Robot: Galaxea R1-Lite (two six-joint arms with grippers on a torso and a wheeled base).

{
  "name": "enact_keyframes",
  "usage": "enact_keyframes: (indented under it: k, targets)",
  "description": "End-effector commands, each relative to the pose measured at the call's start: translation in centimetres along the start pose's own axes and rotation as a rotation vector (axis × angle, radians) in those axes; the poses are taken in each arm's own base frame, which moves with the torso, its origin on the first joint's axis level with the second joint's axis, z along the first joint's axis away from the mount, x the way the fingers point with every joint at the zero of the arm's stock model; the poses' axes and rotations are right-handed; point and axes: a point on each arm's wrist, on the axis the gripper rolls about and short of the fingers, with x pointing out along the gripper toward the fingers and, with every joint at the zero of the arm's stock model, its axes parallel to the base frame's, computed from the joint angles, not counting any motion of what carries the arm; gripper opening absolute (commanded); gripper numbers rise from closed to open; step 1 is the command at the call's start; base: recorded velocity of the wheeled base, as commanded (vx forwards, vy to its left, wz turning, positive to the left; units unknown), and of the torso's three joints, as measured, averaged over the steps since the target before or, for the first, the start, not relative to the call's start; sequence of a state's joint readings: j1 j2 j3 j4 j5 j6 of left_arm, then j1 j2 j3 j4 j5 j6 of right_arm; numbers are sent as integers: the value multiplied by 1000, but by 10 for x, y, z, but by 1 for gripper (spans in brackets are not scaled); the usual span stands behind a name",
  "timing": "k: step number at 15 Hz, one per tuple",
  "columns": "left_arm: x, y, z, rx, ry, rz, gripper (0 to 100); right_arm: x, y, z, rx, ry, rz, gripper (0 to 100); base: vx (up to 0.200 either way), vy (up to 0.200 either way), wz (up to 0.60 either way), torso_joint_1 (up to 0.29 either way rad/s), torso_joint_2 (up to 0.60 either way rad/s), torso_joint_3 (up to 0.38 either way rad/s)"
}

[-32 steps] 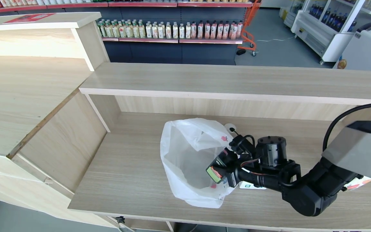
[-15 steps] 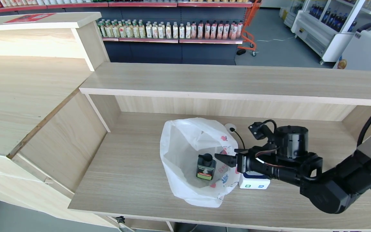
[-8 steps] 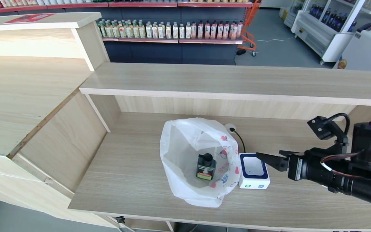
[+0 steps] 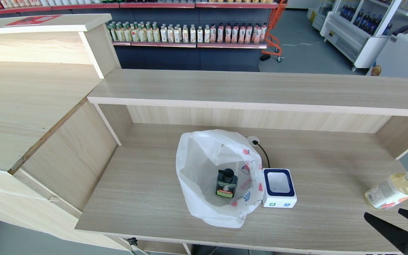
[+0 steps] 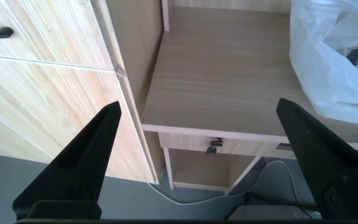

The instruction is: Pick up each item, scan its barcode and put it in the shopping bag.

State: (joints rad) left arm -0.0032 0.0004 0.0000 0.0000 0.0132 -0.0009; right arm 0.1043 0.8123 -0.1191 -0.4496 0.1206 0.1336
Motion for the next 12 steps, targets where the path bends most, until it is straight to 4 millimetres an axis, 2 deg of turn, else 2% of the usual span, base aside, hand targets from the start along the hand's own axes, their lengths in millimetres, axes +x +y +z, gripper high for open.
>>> enact_keyframes:
  k: [1, 3, 5, 12]
  targets:
    - [0, 0, 0, 1, 0, 1, 100, -67, 0, -63, -75, -227, -178, 100, 0, 0, 0, 0, 0, 0]
    - [0, 0, 0, 1, 0, 1, 100, -76, -2, -80, -111, -239, -245, 100, 0, 0, 0, 0, 0, 0]
    - [0, 0, 0, -1, 0, 1, 100, -80, -3, -86, -126, -268, -250, 100, 0, 0, 0, 0, 0, 0]
    - [0, 0, 0, -1, 0, 2, 100, -80, -3, -86, -122, -267, -250, 100, 0, 0, 0, 0, 0, 0]
